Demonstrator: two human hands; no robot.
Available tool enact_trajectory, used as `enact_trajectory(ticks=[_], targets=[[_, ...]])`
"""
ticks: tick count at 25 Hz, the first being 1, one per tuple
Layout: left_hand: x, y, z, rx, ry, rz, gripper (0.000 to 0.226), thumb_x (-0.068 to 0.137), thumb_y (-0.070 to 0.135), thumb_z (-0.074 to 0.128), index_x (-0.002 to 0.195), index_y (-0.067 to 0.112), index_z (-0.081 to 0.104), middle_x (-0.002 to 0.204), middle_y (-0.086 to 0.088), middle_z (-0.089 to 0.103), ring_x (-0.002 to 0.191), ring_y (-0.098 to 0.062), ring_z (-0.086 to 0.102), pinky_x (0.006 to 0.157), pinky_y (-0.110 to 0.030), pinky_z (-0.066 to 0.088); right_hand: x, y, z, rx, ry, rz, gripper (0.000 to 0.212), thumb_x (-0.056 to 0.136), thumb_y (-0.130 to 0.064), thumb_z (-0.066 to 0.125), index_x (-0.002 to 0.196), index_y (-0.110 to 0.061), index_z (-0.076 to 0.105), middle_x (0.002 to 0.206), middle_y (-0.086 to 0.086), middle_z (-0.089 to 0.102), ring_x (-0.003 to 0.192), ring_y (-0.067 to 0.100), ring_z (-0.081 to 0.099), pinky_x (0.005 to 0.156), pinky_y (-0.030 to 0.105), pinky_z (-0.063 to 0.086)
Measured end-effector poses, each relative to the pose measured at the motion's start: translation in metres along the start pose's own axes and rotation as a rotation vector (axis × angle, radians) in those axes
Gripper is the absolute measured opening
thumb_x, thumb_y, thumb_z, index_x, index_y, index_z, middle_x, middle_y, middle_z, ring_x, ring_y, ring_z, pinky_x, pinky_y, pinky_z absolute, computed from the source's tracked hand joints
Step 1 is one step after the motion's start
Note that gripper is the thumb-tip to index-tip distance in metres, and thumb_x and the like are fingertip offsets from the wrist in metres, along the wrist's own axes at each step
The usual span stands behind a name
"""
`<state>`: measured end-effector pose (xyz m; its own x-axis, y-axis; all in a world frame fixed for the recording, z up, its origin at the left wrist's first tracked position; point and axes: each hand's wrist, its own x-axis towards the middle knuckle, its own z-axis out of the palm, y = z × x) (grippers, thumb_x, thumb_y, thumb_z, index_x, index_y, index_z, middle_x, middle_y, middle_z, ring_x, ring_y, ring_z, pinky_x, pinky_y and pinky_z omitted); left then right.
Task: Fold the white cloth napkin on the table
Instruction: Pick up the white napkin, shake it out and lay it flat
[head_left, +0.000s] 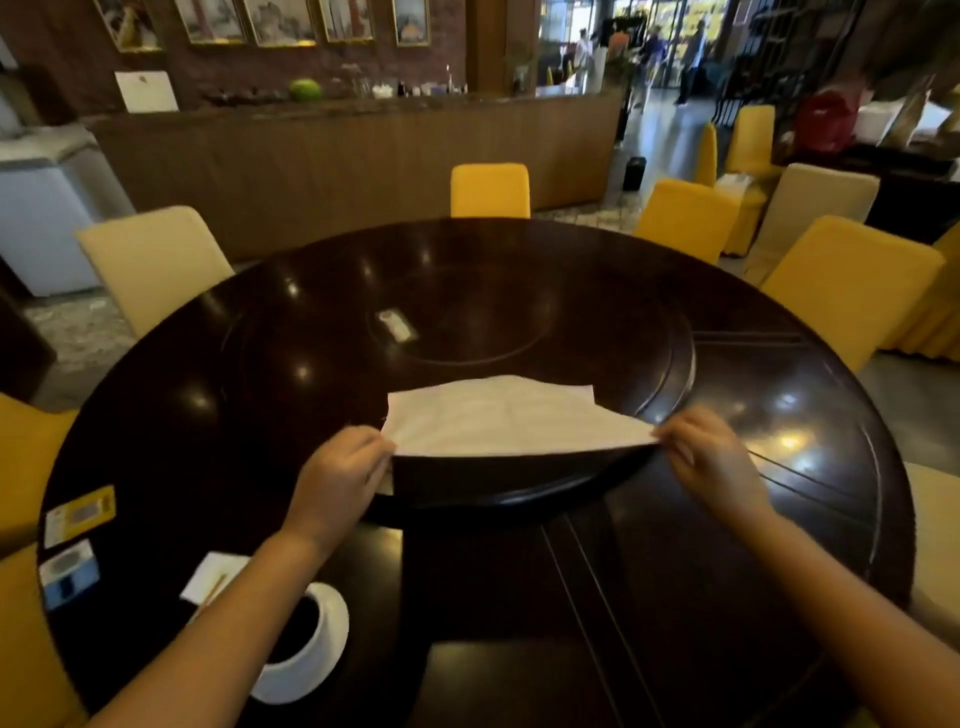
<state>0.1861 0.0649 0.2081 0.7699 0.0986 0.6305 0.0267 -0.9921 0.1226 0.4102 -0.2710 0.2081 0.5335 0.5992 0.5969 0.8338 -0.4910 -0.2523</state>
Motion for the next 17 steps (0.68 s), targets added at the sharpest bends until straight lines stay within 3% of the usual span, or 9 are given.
enact_trajectory(ticks=[4, 10, 14, 17], targets=[[-0.088, 0.010, 0.065, -0.118, -0.243, -0.135, 0.008, 0.079, 0.004, 0.062, 0.083, 0.006, 0.068, 0.081, -0.007, 0.065, 0.073, -0.025, 0.063, 0.064, -0.029, 0.049, -0.102, 0.002, 0.050, -0.059, -0.218, 0.061, 0.020, 0.067, 0.005, 0.074, 0.082, -0.007, 0.069, 0.081, 0.010, 0.064, 0.071, 0.029, 0.061, 0.057, 0.032, 0.049], [-0.179, 0.030, 0.109, -0.206, -0.473, -0.274, 0.010, 0.078, -0.003, 0.067, 0.083, 0.006, 0.068, 0.086, -0.007, 0.066, 0.077, -0.025, 0.062, 0.067, -0.030, 0.051, -0.198, 0.009, 0.089, -0.086, -0.364, 0.085, 0.026, 0.061, 0.006, 0.078, 0.082, -0.004, 0.068, 0.081, 0.012, 0.066, 0.072, 0.028, 0.062, 0.057, 0.036, 0.051], [-0.213, 0.047, 0.099, -0.235, -0.552, -0.334, 0.014, 0.076, -0.006, 0.069, 0.083, 0.006, 0.067, 0.085, -0.006, 0.064, 0.080, -0.022, 0.061, 0.073, -0.023, 0.047, -0.236, 0.006, 0.088, -0.062, -0.448, 0.072, 0.027, 0.064, 0.007, 0.075, 0.088, -0.002, 0.068, 0.085, 0.014, 0.066, 0.076, 0.029, 0.062, 0.062, 0.035, 0.050], [-0.231, 0.058, 0.089, -0.264, -0.521, -0.345, 0.004, 0.082, 0.002, 0.064, 0.084, 0.005, 0.066, 0.087, -0.005, 0.063, 0.084, -0.017, 0.058, 0.080, -0.015, 0.040, -0.253, 0.002, 0.078, -0.057, -0.468, 0.055, 0.028, 0.064, 0.009, 0.073, 0.091, 0.001, 0.068, 0.087, 0.017, 0.066, 0.078, 0.031, 0.063, 0.064, 0.037, 0.052]])
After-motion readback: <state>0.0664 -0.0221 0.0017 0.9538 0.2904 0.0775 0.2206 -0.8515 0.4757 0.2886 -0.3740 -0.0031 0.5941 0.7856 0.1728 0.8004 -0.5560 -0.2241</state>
